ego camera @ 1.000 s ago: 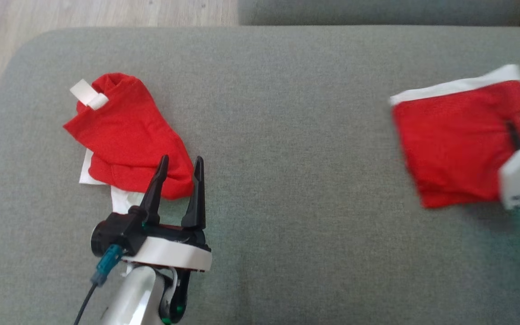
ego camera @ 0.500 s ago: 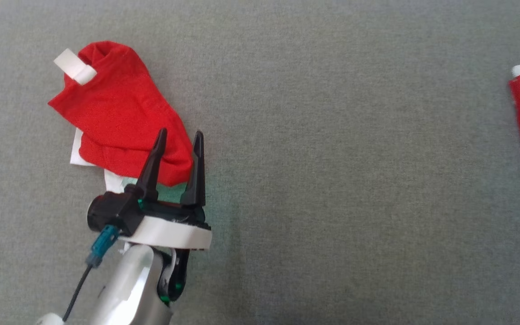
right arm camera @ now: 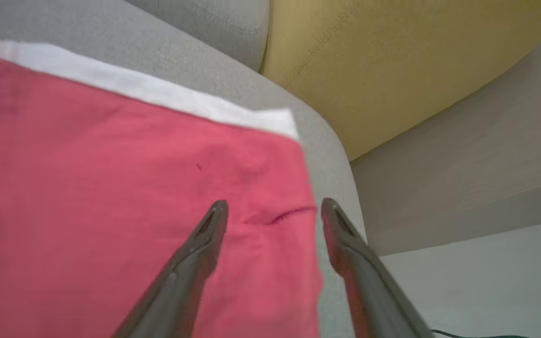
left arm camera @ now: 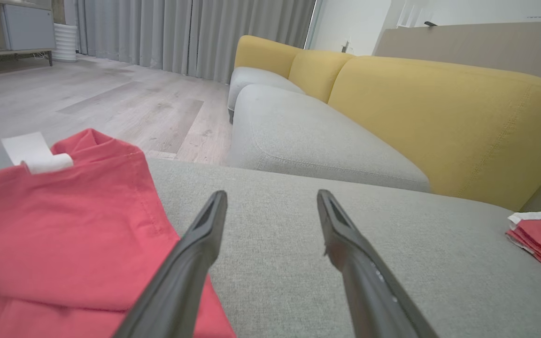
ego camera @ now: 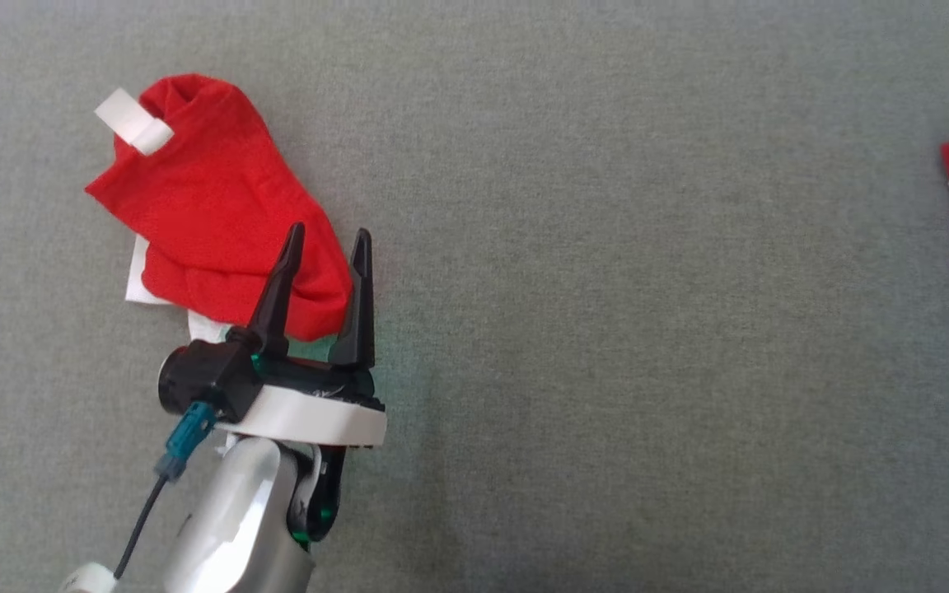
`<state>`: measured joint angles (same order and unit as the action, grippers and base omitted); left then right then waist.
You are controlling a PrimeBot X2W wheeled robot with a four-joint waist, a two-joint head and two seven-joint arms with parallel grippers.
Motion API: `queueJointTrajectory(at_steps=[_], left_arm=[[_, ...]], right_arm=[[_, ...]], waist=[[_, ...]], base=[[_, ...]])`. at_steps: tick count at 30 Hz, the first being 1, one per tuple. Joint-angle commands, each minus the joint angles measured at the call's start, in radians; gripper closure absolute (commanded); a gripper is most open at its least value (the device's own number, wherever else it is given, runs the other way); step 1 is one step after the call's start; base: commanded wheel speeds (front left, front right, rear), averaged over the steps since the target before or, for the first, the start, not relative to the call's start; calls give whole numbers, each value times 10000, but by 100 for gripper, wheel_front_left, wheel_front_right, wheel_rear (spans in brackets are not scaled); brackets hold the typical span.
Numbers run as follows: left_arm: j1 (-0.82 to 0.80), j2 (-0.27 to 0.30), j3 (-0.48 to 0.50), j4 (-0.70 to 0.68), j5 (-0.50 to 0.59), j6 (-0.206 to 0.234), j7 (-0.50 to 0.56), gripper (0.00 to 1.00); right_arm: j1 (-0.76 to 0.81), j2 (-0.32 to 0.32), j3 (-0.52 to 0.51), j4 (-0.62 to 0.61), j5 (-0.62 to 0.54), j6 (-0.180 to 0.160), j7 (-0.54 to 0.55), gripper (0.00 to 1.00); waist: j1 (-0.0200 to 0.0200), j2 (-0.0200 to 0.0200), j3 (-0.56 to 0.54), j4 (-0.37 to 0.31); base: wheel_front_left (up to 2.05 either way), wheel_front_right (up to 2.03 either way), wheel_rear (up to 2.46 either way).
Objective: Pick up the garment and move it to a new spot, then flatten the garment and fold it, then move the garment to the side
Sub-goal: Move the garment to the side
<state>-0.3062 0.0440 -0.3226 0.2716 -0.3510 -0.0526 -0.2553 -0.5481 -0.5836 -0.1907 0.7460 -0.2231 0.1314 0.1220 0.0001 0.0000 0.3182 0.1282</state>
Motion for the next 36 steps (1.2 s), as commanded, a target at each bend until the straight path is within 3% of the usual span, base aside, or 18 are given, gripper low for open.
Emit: queueJointTrajectory(at_steps=[1, 7, 14, 22, 29, 36], left_arm=[[-244, 62, 305, -273, -15, 26, -65, 0], [-73, 62, 550, -354, 271, 264, -65, 0], [280, 62, 717, -382, 244, 243, -65, 0], [842, 62, 944, -322, 253, 237, -65, 0], [1268, 62, 1062, -338, 301, 230, -65, 0], [1539, 62, 1111, -351, 344, 232, -65, 0]], right_arm=[[-61, -171, -45, -409, -94, -7, -90, 0], [73, 773, -636, -1248, -514, -7, -331, 0], [333, 2712, -999, -2734, 106, -7, -932, 0], [1244, 4628, -114, -4554, 1091, -7, -1698, 0], [2345, 5220, 687, -5251, 1941, -7, -2405, 0], [3614, 5326, 1351, -5502, 3038, -7, -3191, 0]], waist=[[-1, 0, -172, -58], [-1, 0, -770, -271], [-1, 0, -1586, -483], [-1, 0, -2419, -576], [-1, 0, -2771, -565], [-1, 0, -2814, -548]], base=[[0, 0, 0], [0, 0, 0], [0, 0, 0], [0, 0, 0], [0, 0, 0], [0, 0, 0]])
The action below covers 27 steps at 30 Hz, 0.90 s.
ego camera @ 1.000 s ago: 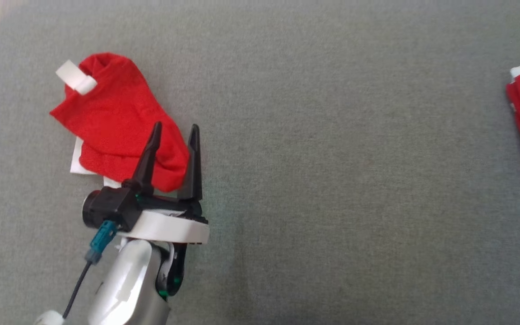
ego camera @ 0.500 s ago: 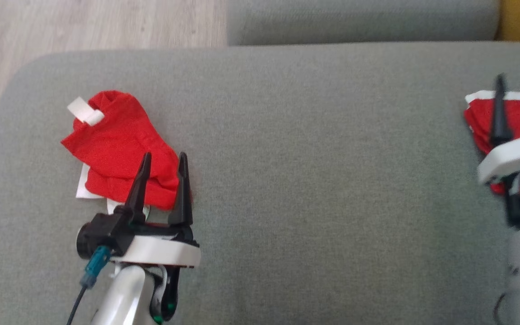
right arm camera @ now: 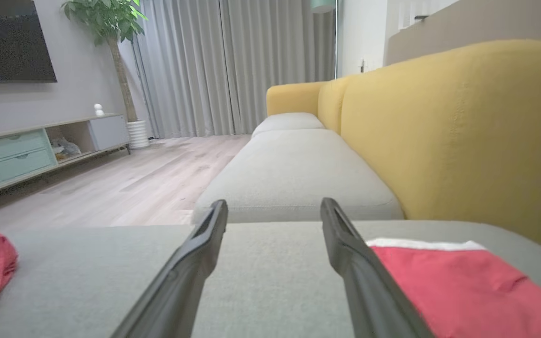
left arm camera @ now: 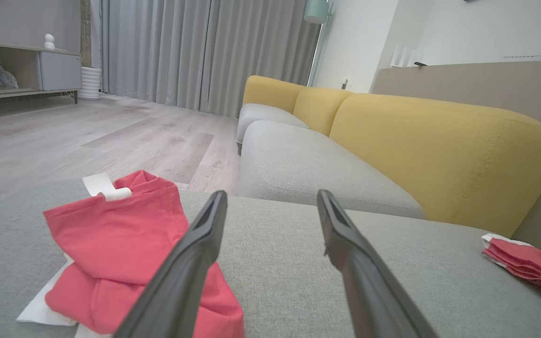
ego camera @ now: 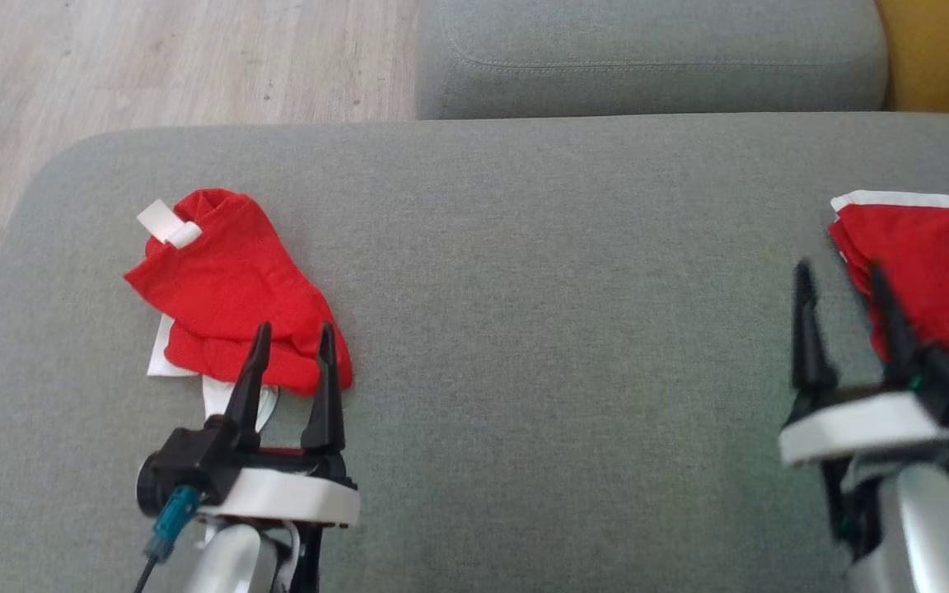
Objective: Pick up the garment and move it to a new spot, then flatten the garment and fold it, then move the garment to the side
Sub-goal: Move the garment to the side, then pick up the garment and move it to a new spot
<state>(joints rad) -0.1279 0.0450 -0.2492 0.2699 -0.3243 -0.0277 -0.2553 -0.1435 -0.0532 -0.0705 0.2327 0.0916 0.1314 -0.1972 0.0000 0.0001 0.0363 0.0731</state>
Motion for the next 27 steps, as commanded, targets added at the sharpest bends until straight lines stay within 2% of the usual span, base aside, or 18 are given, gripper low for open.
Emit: queueJointTrajectory(at_steps=[1, 10, 27], left_arm=[[-187, 52, 411, -334, 88, -11, -65, 0], [213, 52, 498, -210, 112, -31, -65, 0], [359, 52, 442, -135, 103, -25, -65, 0]], right_arm=[[-223, 24, 286, -391, 54, -7, -114, 0], [1167, 28, 723, -242, 822, -7, -582, 0], [1287, 29, 884, -323, 1049, -7, -643, 0]], waist=[[0, -1, -13, -20], [0, -1, -332, -95], [0, -1, -463, -128]], base=[[0, 0, 0], [0, 0, 0], [0, 0, 0]])
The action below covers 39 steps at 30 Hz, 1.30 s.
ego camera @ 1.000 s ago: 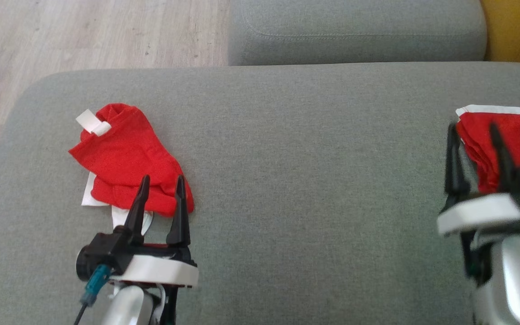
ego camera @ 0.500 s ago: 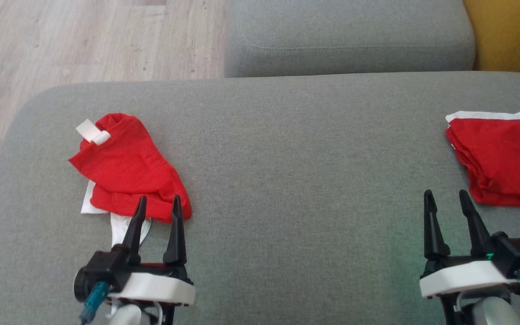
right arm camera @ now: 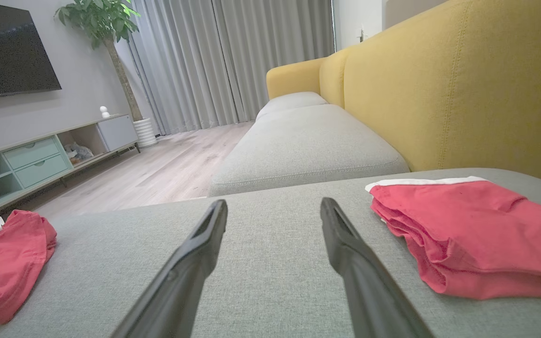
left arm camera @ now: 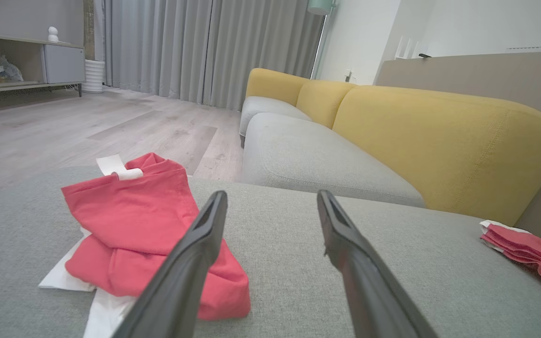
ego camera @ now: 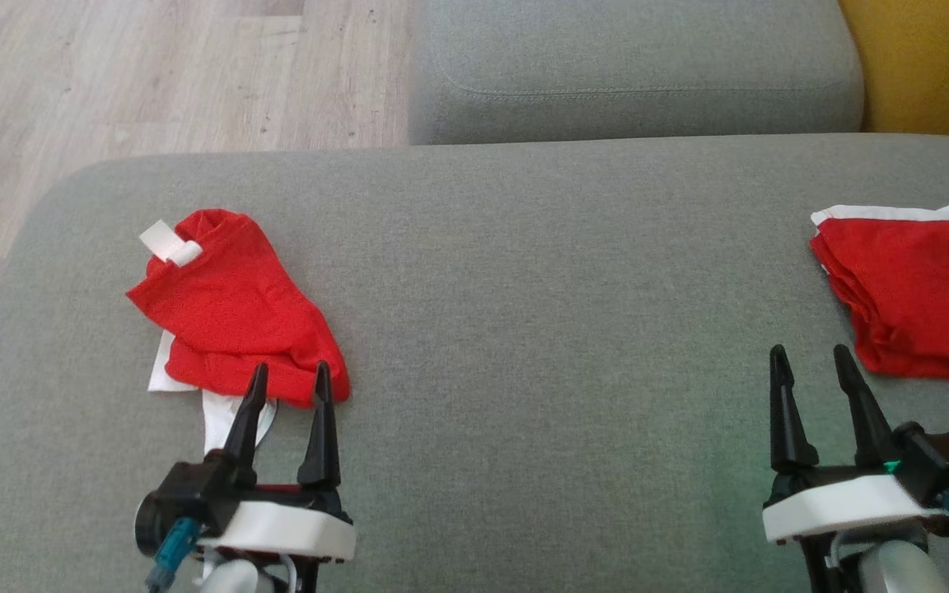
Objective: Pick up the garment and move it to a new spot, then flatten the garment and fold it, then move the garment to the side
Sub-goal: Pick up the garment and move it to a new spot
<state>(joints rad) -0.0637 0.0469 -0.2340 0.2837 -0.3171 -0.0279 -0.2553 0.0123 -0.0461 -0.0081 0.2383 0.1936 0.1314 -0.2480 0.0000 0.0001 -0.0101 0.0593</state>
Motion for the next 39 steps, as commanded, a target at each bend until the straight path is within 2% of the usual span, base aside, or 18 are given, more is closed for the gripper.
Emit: queueJointTrajectory(at_steps=[1, 8, 27, 33, 39], left_arm=[[-287, 33, 282, -267, 29, -18, -65, 0], [-354, 33, 272, -204, 67, 2, -65, 0], [-391, 33, 557, -22, 354, -118, -65, 0], [-424, 33, 600, -21, 351, -134, -65, 0], [-572, 47, 725, -18, 490, -219, -65, 0]], right_arm=[[-259, -42, 265, -388, 29, -7, -136, 0], [-161, -42, 608, -528, 51, -7, -136, 0], [-176, -41, 2062, -356, 534, -7, -137, 0], [-245, -41, 2422, -236, 673, -7, -137, 0], [-366, -41, 2622, -169, 671, -7, -137, 0]], waist=[[0, -1, -1, 23], [0, -1, -2, 419], [0, -1, 31, 3051], [0, -1, 65, 3425], [0, -1, 231, 3440]], base=[[0, 0, 0], [0, 0, 0], [0, 0, 0], [0, 0, 0], [0, 0, 0]])
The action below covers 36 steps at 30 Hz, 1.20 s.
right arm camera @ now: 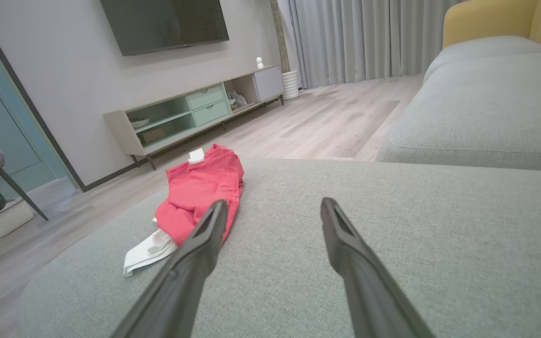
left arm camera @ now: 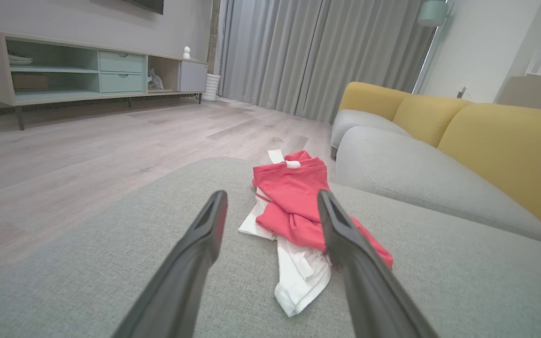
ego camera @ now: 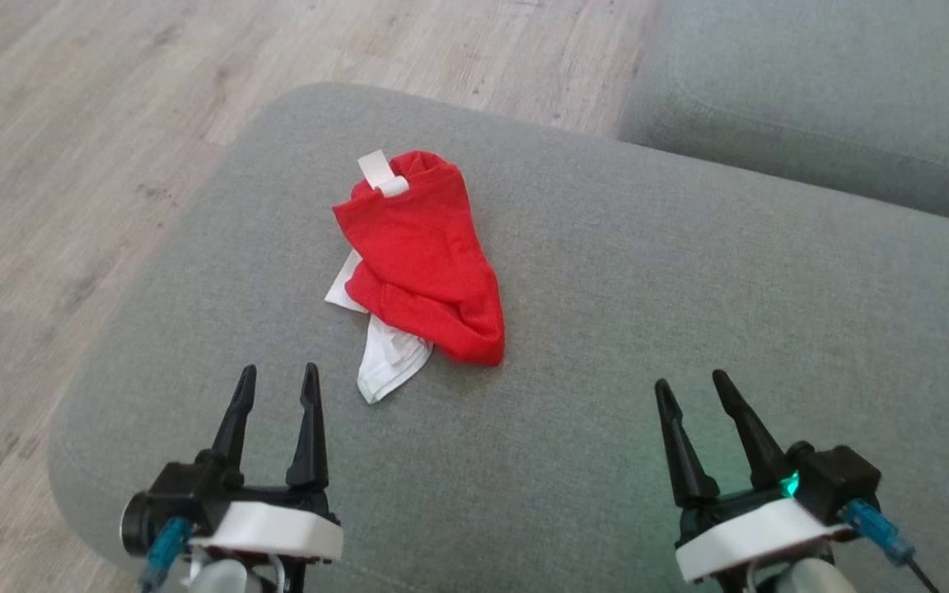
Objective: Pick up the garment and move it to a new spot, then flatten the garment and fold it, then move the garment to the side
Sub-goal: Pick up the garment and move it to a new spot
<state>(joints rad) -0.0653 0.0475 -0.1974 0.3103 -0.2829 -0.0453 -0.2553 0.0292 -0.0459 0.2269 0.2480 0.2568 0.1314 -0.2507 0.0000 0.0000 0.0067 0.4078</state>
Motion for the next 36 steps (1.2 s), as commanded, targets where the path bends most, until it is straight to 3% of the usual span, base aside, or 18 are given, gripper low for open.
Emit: queueJointTrajectory(at_steps=[1, 5, 12, 20, 26, 33, 34, 35, 36], left_arm=[[-664, 76, 370, -232, 212, -98, -65, 0], [-1622, 411, 143, 246, 206, -490, 94, 0], [-5077, 1595, -701, 1331, -45, -829, 2322, 0], [-7812, 3389, -3203, 2837, -1759, -850, 4360, 0], [-8656, 4089, -4182, 3863, -2434, -851, 4668, 0], [-9275, 4397, -4921, 5071, -2931, -852, 4313, 0], [-9283, 4402, -5082, 5155, -3084, -852, 4341, 36], [-9294, 4426, -5258, 5192, -3220, -852, 4332, 100], [-9310, 4462, -5401, 5220, -3356, -852, 4282, 100]], right_arm=[[-586, -43, 309, -262, 24, -7, -110, 0], [-859, -43, 241, -316, 35, -7, -110, 0], [-1761, -43, -33, -619, -497, -7, -78, 0], [-2609, -43, 13, -849, -529, -7, -79, 0], [-2800, -43, 4, -899, -400, -7, -89, 0], [-2908, -43, -70, -886, -377, -7, -98, 0], [-2903, -43, -93, -893, -383, -7, -99, 0], [-2893, -43, -126, -895, -394, -7, -100, 0], [-2879, -43, -160, -890, -401, -7, -101, 0]], waist=[[0, 0, 126, -85], [0, 0, 607, -351], [0, 0, 2195, -930], [0, 0, 3383, -1862], [0, 0, 3710, -2280], [0, 0, 3979, -2654], [0, 0, 3993, -2684], [0, 0, 3999, -2706], [0, 0, 3990, -2724]], base=[[0, 0, 0], [0, 0, 0], [0, 0, 0], [0, 0, 0], [0, 0, 0], [0, 0, 0], [0, 0, 0], [0, 0, 0], [0, 0, 0]])
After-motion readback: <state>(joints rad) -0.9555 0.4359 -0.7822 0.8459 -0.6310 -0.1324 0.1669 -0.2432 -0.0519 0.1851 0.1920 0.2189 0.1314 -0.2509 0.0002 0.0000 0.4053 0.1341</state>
